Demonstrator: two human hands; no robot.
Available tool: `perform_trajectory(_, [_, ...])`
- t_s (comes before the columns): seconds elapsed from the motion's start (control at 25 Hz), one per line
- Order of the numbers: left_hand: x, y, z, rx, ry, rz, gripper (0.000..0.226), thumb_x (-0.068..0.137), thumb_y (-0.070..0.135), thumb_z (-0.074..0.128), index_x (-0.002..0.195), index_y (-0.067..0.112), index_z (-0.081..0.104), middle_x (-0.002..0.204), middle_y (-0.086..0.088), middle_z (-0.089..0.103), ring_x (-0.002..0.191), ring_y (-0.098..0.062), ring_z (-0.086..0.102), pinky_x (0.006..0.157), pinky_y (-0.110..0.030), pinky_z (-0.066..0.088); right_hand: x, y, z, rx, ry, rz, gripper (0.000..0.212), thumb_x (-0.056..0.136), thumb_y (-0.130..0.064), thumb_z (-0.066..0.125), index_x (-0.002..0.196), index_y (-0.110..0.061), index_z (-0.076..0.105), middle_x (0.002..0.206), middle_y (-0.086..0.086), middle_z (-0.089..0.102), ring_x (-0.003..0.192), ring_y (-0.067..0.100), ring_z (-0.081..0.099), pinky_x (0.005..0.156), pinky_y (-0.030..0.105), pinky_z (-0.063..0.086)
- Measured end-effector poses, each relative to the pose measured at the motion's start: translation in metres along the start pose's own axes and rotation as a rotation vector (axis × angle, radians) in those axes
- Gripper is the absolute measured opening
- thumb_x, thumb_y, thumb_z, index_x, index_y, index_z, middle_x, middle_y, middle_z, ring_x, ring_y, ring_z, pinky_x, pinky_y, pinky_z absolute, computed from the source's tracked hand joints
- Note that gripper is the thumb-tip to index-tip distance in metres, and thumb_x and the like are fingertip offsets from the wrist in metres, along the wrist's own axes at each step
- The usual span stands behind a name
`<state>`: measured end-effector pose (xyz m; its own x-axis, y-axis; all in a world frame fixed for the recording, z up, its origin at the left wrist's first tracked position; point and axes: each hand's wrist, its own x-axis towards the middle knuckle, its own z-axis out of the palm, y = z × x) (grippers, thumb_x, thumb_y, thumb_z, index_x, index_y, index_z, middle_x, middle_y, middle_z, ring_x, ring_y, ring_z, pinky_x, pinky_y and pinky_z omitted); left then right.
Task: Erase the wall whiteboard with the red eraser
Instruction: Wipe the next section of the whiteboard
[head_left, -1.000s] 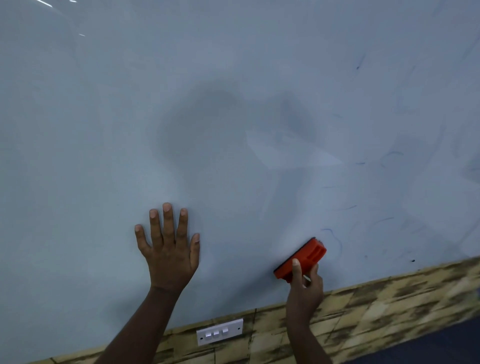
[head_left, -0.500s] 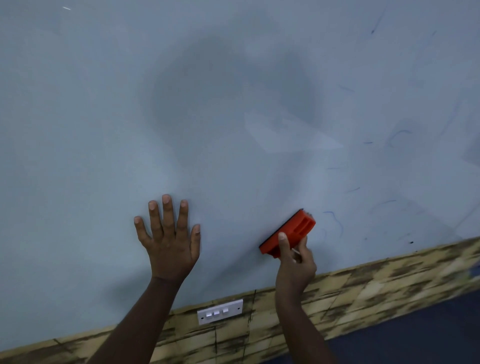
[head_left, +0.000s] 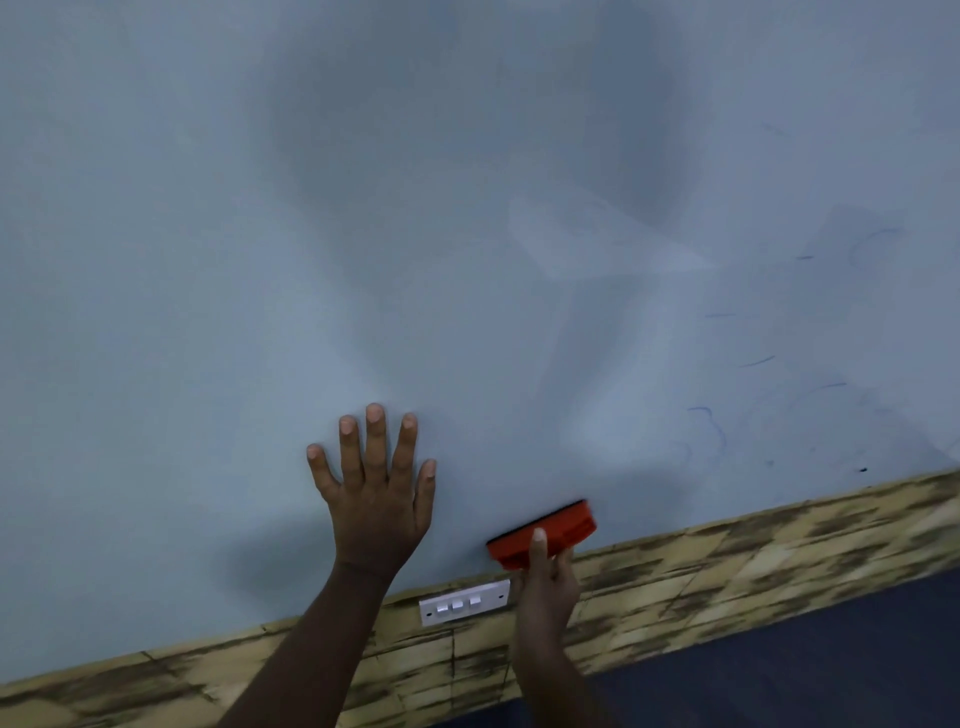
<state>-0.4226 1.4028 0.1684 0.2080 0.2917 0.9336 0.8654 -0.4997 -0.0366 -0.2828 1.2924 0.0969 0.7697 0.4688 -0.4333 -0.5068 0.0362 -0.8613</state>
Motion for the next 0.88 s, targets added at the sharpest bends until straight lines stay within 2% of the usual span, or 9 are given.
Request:
perform_trajectory(0.12, [-0.005,-0.001,0.001,0.004,-0.016,0.025,0.076,0.109,0.044,0.042,0.171,0.017,0.008,0.178,-0.013,-0.003,0.164,-0.033,-0.003,0.129,-0.062,-0.004,-0.007,0.018,0.002,0.184,-0.055,0.294,0.055,0.096,-0.038,0.067,0.137,-0.004,0.057,0.117,0.019,0.07,0.101,0.035,0.07,0.078,0.041,0.063])
perform_trajectory(0.2, [-0.007,-0.002,0.001,0.004,-0.027,0.041,0.078,0.108,0.045,0.044,0.171,0.017,0.007,0.178,-0.013,-0.004,0.164,-0.034,-0.003,0.129,-0.063,-0.004,-0.004,0.018,-0.003,0.264,-0.083,0.454,0.052,0.099,-0.032,0.064,0.139,0.0,0.053,0.114,0.022,0.067,0.099,0.037,0.067,0.076,0.046,0.063])
perform_trajectory(0.28, [-0.008,-0.002,-0.001,0.0,-0.033,0.048,0.079,0.107,0.045,0.045,0.171,0.018,0.008,0.178,-0.013,-0.004,0.164,-0.034,-0.003,0.128,-0.064,-0.004,-0.003,0.016,-0.004,0.295,-0.111,0.506,0.058,0.097,-0.031,0.066,0.142,0.002,0.049,0.114,0.024,0.064,0.1,0.038,0.065,0.069,0.047,0.063])
perform_trajectory(0.32, [-0.008,-0.003,-0.001,0.0,-0.04,0.047,0.079,0.106,0.046,0.046,0.171,0.018,0.008,0.178,-0.012,-0.004,0.165,-0.033,-0.003,0.128,-0.064,-0.005,-0.006,0.014,-0.003,0.304,-0.121,0.517,0.064,0.093,-0.031,0.069,0.143,0.002,0.049,0.116,0.025,0.064,0.102,0.04,0.065,0.071,0.049,0.064])
perform_trajectory(0.44, [-0.011,-0.005,-0.003,0.002,-0.054,0.063,0.079,0.107,0.046,0.048,0.171,0.018,0.01,0.178,-0.013,-0.003,0.164,-0.033,-0.003,0.128,-0.064,-0.005,-0.022,-0.004,0.003,0.332,-0.139,0.464,0.077,0.074,-0.031,0.079,0.139,0.002,0.052,0.126,0.028,0.065,0.115,0.043,0.065,0.101,0.058,0.054])
perform_trajectory(0.52, [-0.015,-0.005,-0.004,-0.004,-0.063,0.082,0.079,0.107,0.047,0.048,0.171,0.016,0.012,0.178,-0.014,-0.002,0.164,-0.034,-0.003,0.128,-0.065,-0.005,-0.029,-0.028,0.007,0.388,-0.16,0.379,0.071,0.076,-0.03,0.08,0.134,0.002,0.055,0.124,0.027,0.067,0.114,0.042,0.067,0.106,0.057,0.05])
perform_trajectory(0.68, [-0.029,-0.012,-0.001,0.009,-0.095,0.123,0.078,0.106,0.047,0.051,0.169,0.012,0.02,0.178,-0.014,0.006,0.164,-0.034,0.003,0.129,-0.064,-0.003,-0.05,-0.079,0.023,0.379,-0.188,0.207,0.055,0.082,-0.032,0.082,0.124,-0.005,0.061,0.12,0.024,0.07,0.108,0.039,0.071,0.099,0.055,0.057])
perform_trajectory(0.76, [-0.034,-0.014,-0.005,0.005,-0.115,0.146,0.075,0.106,0.045,0.052,0.168,0.012,0.025,0.177,-0.014,0.011,0.164,-0.033,0.006,0.129,-0.063,-0.001,-0.069,-0.096,0.032,0.317,-0.186,0.111,0.042,0.086,-0.033,0.081,0.12,-0.013,0.065,0.115,0.019,0.074,0.103,0.034,0.074,0.092,0.049,0.061])
perform_trajectory(0.88, [-0.038,-0.005,-0.016,-0.04,-0.132,0.119,0.069,0.106,0.038,0.053,0.166,0.013,0.031,0.175,-0.012,0.019,0.162,-0.031,0.015,0.127,-0.058,0.009,-0.081,-0.105,0.036,0.237,-0.149,0.002,0.03,0.088,-0.036,0.079,0.113,-0.021,0.069,0.103,0.01,0.077,0.093,0.026,0.077,0.082,0.041,0.065])
